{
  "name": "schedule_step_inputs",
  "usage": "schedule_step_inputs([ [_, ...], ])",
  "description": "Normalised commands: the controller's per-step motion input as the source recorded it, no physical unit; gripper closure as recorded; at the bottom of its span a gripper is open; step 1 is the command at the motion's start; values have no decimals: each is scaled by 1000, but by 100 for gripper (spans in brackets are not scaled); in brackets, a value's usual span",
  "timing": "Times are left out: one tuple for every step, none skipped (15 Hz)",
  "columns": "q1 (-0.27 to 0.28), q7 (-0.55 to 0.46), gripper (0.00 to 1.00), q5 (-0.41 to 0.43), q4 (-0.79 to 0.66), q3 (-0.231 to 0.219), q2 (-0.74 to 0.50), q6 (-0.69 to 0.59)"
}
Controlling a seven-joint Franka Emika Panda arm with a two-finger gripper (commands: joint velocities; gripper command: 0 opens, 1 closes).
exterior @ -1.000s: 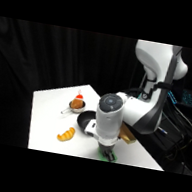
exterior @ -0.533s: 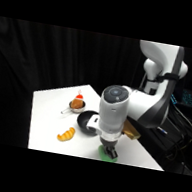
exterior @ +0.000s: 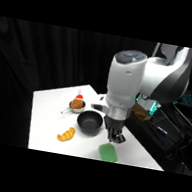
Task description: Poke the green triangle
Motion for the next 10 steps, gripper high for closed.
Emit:
schedule_step_inputs([
  [-85, 29, 55, -44, -218, 96, -547, -198],
  [-99, 12, 42, -36, -214, 114, -525, -172],
  [-105, 13, 32, -46, -217, 125, -514, -146],
  [-112, 16, 18, -51, -211, 134, -490, -127],
  [-121, 29, 8, -62, -205, 140, -480, -131],
  [-130, 18, 0, -51, -198, 147, -458, -114],
  [-130, 53, 0, -80, -194, 150, -438, -96],
  [-133, 62, 0, -88, -187, 154, -418, -80],
  [-137, 63, 0, -80, -179, 155, -394, -69],
  [-142, 58, 0, -65, -160, 154, -365, -74],
])
